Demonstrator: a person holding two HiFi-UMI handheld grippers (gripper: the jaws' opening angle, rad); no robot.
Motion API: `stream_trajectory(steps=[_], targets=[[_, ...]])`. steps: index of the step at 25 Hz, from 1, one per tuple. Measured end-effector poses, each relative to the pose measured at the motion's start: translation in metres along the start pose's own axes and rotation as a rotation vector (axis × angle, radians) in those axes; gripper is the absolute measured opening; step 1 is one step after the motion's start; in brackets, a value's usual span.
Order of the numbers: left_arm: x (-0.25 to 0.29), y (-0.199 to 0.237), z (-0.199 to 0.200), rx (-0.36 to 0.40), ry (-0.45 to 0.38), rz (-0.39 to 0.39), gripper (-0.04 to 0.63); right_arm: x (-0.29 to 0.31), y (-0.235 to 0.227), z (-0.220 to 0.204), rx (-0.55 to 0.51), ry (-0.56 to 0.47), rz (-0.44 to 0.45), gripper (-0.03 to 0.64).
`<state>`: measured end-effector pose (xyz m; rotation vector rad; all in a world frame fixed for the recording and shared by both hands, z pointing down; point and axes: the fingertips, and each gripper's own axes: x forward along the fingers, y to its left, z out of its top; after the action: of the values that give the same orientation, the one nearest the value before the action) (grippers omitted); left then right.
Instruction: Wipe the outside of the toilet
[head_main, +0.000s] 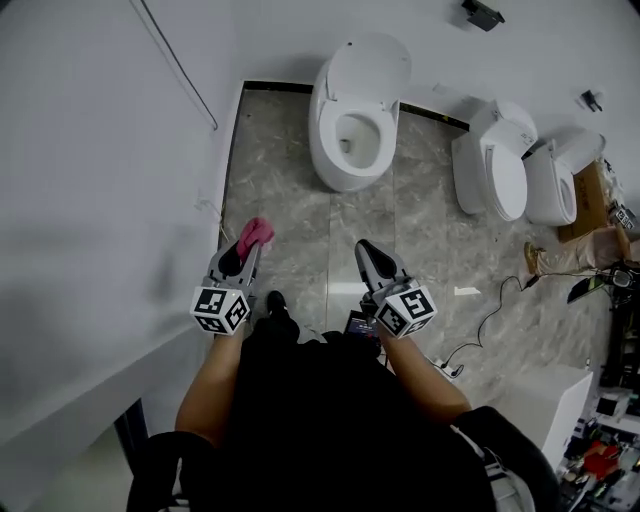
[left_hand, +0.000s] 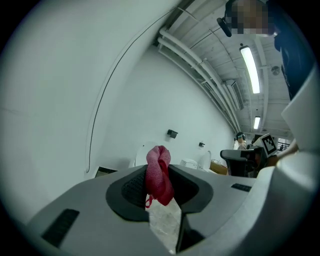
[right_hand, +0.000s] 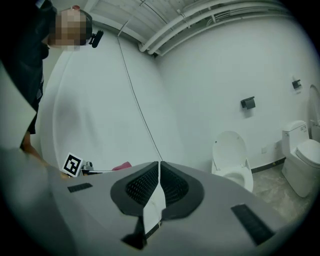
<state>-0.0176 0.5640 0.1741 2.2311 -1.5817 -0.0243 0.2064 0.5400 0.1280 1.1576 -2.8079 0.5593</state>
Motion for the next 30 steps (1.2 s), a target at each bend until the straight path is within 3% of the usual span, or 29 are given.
stream_trajectory(steps=[5,14,19,26,30], targets=[[0.054,0.044,0.021,-0.018,0.001,-0.027,0.117,0.056,-0.015,0.028,-0.018,-0.038,-0.036,0.037],[0.166,0.106,0.049,-0.015,0.011,-0.036,0.117,0.150,-0.099,0.045,0.016,-0.028,-0.073,0.037],[0.248,0.147,0.060,-0.018,0.046,-0.002,0.117,0.234,-0.165,0.054,0.032,0.012,-0.057,0.037],[0.381,0.205,0.070,0.049,0.141,-0.012,0.117,0.366,-0.236,0.076,0.021,0.072,0.015,0.037],[0.450,0.233,0.067,0.044,0.154,-0.029,0.117,0.433,-0.277,0.062,0.009,0.104,-0.034,0.037]])
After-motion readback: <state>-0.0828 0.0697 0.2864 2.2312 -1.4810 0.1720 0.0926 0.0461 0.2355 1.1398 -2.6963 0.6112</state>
